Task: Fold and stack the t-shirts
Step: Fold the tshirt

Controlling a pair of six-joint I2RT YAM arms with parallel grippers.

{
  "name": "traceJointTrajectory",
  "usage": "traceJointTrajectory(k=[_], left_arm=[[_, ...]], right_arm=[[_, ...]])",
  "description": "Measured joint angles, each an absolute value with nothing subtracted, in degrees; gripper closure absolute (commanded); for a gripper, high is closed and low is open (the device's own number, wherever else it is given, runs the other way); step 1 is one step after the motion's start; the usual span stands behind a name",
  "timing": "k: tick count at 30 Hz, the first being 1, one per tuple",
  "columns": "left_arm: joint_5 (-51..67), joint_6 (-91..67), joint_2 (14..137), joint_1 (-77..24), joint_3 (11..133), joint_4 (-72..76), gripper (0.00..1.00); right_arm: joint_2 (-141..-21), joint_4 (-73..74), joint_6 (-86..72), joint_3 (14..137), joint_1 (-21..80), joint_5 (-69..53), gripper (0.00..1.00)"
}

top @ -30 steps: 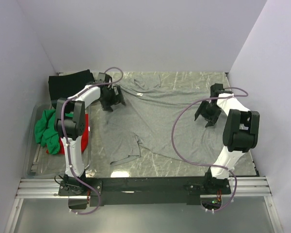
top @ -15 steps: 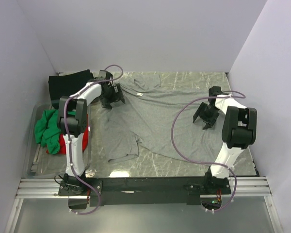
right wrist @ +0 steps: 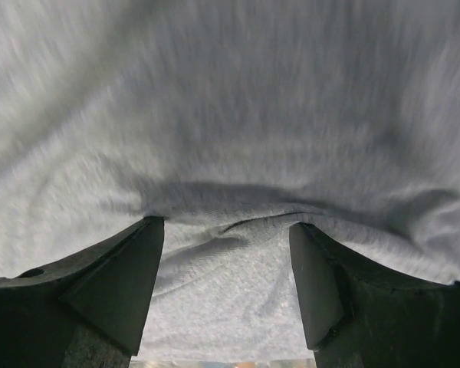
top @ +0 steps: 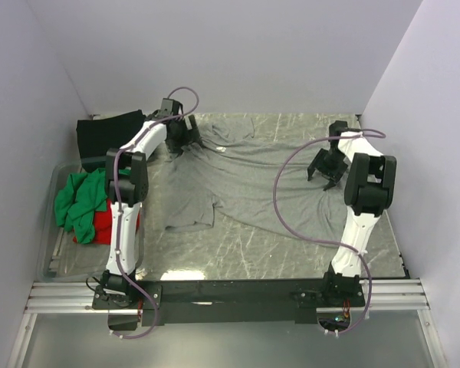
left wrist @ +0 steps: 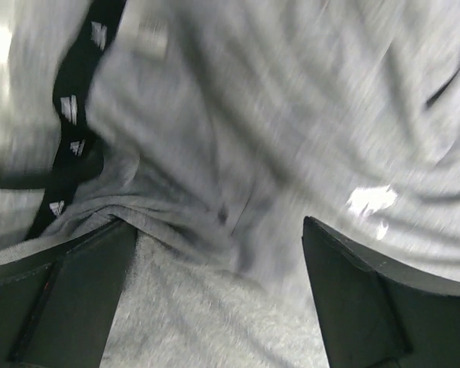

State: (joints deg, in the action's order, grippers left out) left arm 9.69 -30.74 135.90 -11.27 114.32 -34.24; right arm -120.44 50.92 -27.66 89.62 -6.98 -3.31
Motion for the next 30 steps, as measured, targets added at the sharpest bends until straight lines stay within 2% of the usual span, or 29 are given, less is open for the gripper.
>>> traceJointTrajectory(k=[5, 9, 13, 18, 22, 25, 28, 30], left_arm=[[10.9, -30.6, 141.7, -11.2, 123.1, -31.5, 0.04], [12.4, -30.6, 142.5, -11.2, 123.8, -28.8, 0.04], [13.2, -30.6, 141.4, -11.2, 121.2, -25.5, 0.03], [12.8, -30.6, 133.0, -11.4, 110.2, -23.4, 0.01], [9.7, -30.6, 120.4, -11.9, 100.2, -23.2, 0.01], [6.3, -31.0, 109.4, -12.4, 94.7, -25.1, 0.07], [3.1, -31.4, 101.9, -12.8, 89.8, -26.3, 0.19], [0.9, -32.1, 98.0, -12.9, 84.2, -27.4, 0.21]], right_arm=[[-126.9, 54.9, -27.6, 100.4, -7.7, -1.4, 0.27], [-130.9, 57.1, -27.6, 107.3, -8.2, -0.6, 0.27], [-131.2, 57.2, -27.4, 107.9, -8.3, -0.9, 0.27], [-130.3, 56.0, -26.9, 106.5, -8.4, -2.0, 0.27], [-128.9, 54.1, -26.5, 104.1, -8.5, -3.0, 0.27], [-127.8, 52.8, -26.2, 102.3, -8.5, -3.8, 0.27], [-126.4, 51.5, -26.1, 100.3, -8.5, -4.7, 0.27], [-125.9, 51.2, -26.1, 99.4, -8.5, -5.5, 0.28]])
